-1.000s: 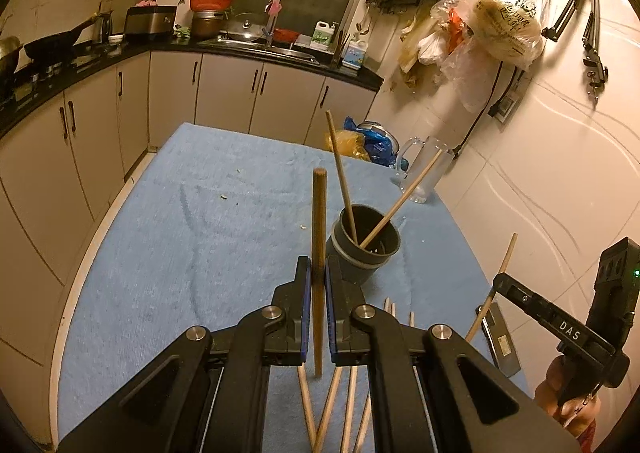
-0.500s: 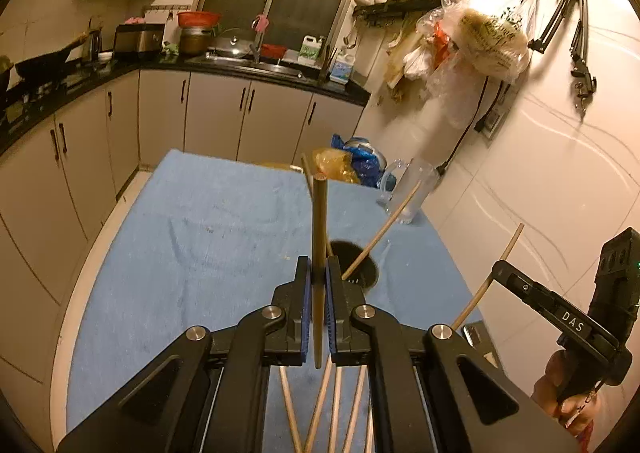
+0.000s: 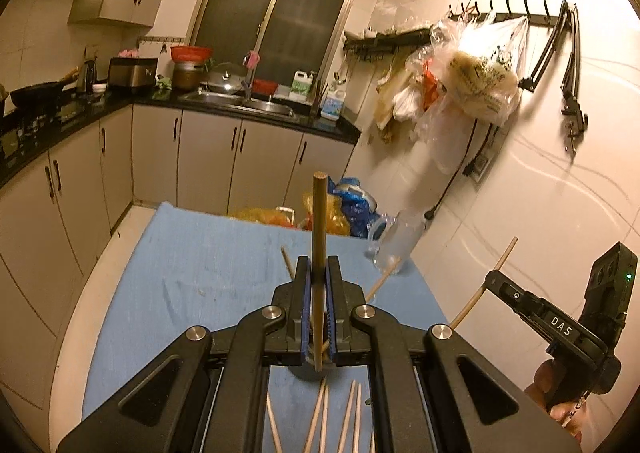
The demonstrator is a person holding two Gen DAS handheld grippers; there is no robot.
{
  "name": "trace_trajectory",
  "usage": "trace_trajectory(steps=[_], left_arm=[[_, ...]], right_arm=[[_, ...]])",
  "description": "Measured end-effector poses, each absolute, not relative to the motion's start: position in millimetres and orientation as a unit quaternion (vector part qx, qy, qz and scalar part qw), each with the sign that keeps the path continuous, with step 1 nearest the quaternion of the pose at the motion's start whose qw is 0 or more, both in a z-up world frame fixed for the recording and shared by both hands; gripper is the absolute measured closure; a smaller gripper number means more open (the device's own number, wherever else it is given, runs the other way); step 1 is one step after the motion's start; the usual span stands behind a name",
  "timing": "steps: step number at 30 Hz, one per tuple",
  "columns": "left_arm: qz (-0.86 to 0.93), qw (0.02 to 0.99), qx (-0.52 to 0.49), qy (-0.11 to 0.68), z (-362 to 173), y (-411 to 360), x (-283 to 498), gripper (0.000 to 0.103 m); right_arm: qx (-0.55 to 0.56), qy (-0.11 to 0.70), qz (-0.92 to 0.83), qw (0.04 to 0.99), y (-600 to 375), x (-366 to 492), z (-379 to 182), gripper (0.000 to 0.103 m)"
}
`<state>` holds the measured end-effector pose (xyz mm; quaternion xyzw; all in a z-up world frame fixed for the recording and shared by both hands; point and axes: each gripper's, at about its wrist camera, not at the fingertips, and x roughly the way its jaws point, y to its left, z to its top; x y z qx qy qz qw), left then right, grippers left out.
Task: Organize utensils
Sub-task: 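Raise the left tool's chopstick above the black cup while the right tool carries its chopstick there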
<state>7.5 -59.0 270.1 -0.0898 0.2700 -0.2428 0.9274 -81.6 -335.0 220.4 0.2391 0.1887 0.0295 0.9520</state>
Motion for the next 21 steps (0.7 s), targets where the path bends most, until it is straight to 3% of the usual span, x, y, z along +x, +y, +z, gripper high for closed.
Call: trace_trajectory(steps=[11,21], left_arm=[[-0.248,0.925,-0.107,0.269,271.8,-73.8,40.6,0.097],[-0.247,0.917,-0.108,0.295,243.8,-82.4,63.1,0.097]], right_arm=[[0.257,0.174,0.012,0.951,-350.6,-41.9,237.5,0.096],[0.263,0.199,-0.007,0.944,-356.3,-3.0,215.3,0.096]])
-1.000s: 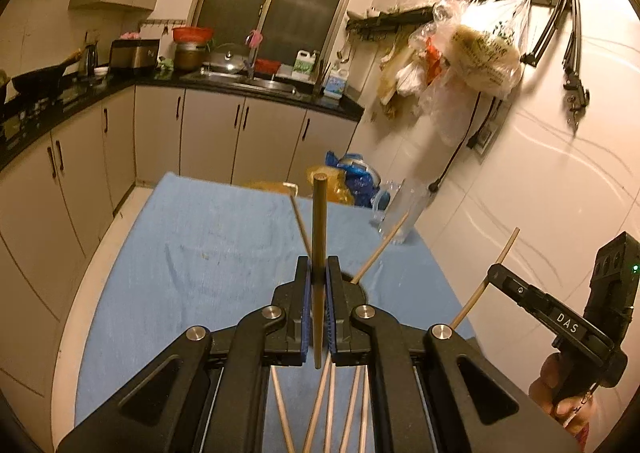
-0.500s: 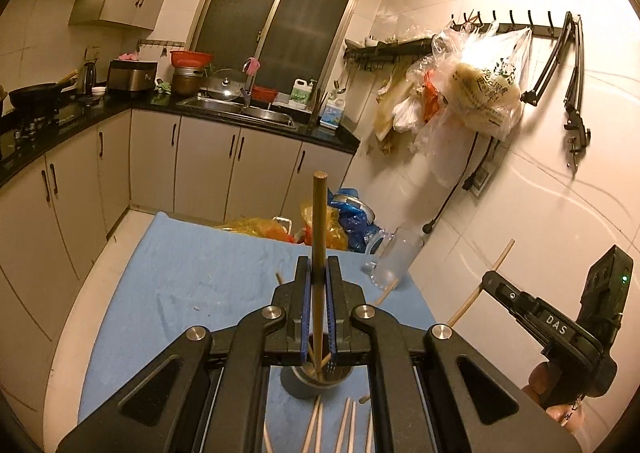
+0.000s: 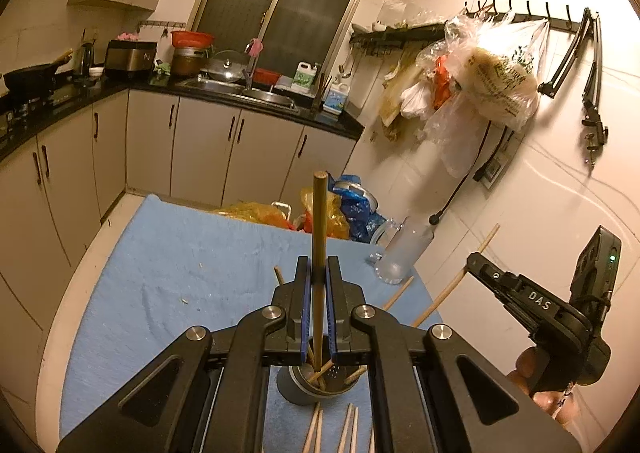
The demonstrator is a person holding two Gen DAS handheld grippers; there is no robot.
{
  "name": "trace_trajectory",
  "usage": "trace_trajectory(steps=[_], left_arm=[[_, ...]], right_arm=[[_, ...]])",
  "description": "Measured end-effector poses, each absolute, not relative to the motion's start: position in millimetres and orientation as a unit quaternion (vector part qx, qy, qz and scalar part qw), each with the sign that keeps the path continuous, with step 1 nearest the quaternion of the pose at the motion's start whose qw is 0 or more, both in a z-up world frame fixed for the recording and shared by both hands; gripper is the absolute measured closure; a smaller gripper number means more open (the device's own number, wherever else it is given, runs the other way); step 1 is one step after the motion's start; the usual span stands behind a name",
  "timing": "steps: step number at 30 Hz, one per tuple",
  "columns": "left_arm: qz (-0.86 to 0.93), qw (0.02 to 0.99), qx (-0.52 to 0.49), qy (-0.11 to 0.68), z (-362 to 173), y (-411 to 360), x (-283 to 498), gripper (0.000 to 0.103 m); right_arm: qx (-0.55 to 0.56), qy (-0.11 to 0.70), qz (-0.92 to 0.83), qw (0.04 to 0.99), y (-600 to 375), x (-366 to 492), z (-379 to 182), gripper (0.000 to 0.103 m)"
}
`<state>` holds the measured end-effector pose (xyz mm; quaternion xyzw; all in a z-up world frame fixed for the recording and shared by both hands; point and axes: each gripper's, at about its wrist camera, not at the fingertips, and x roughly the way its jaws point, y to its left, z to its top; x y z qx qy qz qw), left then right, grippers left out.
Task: Organize utensils
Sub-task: 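Raise the left tool's chopstick above the black cup while the right tool carries its chopstick there, then open the left tool to drop its chopstick into the cup while the right tool releases its own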
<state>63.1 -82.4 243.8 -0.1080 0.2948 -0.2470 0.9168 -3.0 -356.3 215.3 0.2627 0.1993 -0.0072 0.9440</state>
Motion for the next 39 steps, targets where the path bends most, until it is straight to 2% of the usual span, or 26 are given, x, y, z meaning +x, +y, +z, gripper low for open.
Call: trace_trajectory(steps=[17,39], left_arm=[[-0.249,0.904,-0.089,0.337,196.7,-96.0,69.8,0.097],[-0.249,0.895,-0.077,0.362,171.9,-101.6,77.2,0.097]], right_arm=[[0.254,0.263,0.002,0.931,-337.3,17.9,154.8,0.096],[0.250,0.293,0.009,0.923,-329.5,22.5,131.0,0.095]])
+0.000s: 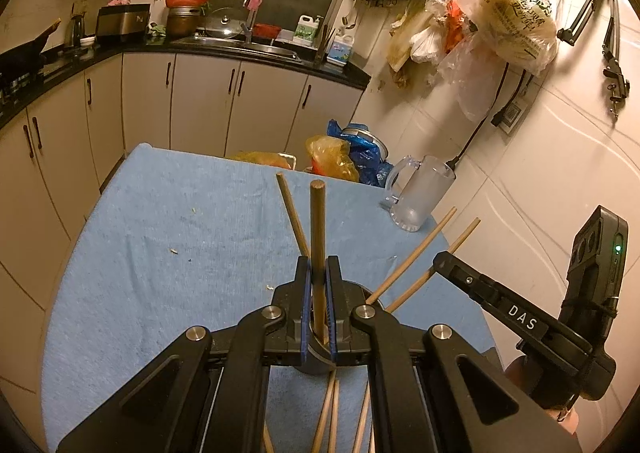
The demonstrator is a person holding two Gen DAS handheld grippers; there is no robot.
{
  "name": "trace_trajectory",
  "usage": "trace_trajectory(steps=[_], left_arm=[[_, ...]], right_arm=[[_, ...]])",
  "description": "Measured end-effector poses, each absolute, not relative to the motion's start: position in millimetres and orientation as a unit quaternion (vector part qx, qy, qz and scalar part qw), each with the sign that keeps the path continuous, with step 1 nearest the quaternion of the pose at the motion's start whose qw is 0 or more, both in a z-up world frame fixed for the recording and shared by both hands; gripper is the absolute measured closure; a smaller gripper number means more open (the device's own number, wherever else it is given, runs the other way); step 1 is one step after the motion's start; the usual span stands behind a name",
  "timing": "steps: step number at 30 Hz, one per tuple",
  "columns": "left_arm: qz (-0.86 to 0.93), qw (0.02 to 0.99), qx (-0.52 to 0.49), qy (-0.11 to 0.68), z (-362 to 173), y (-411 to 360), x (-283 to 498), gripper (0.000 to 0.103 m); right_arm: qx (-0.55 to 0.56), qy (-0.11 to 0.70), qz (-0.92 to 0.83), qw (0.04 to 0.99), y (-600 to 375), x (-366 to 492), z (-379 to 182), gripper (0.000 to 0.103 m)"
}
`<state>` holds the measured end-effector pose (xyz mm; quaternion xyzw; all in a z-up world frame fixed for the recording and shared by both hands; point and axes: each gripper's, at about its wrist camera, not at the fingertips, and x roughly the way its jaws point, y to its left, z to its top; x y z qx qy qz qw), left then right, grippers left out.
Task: Organize utensils
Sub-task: 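Open the left tool to drop its chopstick into the cup while the right tool releases its own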
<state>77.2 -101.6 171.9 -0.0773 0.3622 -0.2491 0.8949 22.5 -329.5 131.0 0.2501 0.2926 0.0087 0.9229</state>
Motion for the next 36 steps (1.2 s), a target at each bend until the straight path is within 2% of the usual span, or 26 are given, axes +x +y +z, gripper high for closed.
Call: trace_trajectory(steps=[10,14,16,22,27,31,36], left_arm=[[-0.248,0.898,-0.080,0.355,176.1,-98.4,73.5,0.095],[-0.245,0.900,-0.085,0.350,179.8,-95.1,70.3,0.085],[-0.243,0.902,-0.087,0.345,183.4,-92.4,67.9,0.084],[-0.241,0.908,-0.095,0.330,193.7,-81.7,54.2,0.083],[-0.235,0.917,-0.095,0.308,197.2,-67.4,28.7,0.076],[-0.229,0.916,-0.091,0.317,178.2,-56.8,8.4,0.076],[-0.214,0.901,-0.092,0.365,112.1,-42.2,-22.3,0.076]], right_arm=[[0.256,0.295,0.016,0.920,-333.1,20.2,134.2,0.094],[0.256,0.290,0.015,0.922,-334.8,15.2,138.0,0.089],[0.258,0.288,0.015,0.922,-335.1,11.8,139.3,0.085],[0.264,0.279,0.016,0.923,-337.5,-6.0,147.3,0.083],[0.256,0.273,0.017,0.927,-334.7,-29.0,149.3,0.080],[0.255,0.284,0.018,0.924,-336.3,-48.3,136.8,0.080],[0.250,0.320,0.003,0.914,-335.9,-82.9,94.5,0.080]])
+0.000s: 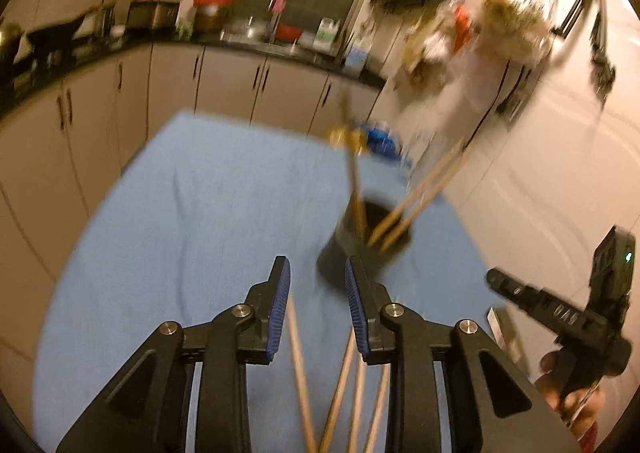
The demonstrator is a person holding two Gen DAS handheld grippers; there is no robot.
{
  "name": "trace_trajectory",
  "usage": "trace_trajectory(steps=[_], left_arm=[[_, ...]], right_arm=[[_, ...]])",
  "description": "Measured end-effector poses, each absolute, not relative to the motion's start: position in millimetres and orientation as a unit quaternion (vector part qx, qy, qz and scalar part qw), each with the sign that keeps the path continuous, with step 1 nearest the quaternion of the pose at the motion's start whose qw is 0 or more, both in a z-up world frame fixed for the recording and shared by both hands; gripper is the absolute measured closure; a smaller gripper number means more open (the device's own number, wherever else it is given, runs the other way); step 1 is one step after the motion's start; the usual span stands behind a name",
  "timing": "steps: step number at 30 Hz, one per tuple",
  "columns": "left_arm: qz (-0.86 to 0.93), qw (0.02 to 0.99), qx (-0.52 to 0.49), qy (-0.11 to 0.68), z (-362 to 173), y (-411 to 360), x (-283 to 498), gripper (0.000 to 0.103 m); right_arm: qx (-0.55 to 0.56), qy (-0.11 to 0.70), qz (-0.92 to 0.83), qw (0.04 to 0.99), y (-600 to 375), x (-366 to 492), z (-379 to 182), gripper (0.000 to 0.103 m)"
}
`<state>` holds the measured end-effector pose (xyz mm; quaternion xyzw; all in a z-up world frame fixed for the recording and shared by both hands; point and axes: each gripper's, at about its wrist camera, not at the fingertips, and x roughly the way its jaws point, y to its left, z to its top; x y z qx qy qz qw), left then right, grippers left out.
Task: Organize utensils
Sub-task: 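Move the left tool back to grasp a chopstick while the right tool grasps another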
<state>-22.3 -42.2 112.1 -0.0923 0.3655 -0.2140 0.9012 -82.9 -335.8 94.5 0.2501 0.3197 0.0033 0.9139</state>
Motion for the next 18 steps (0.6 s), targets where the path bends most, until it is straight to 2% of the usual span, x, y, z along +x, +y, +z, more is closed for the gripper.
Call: trace_trajectory(steps=[5,10,18], left_arm=[[-0.199,0.871,-0.085,0.441,45.6,-34.2,-36.0,0.076],[-0.203,0.866,-0.081,0.450,34.8,-31.6,-42.7,0.076],[-0.208,0.862,-0.075,0.455,34.3,-38.3,-44.9,0.076]], right_arm=[[0.281,0.374,-0.009,0.884,-338.3,-106.2,39.5,0.080],[0.293,0.417,-0.010,0.860,-332.9,-109.8,7.2,0.080],[0.263,0.448,-0.015,0.854,-317.4,-93.6,-6.7,0.080]])
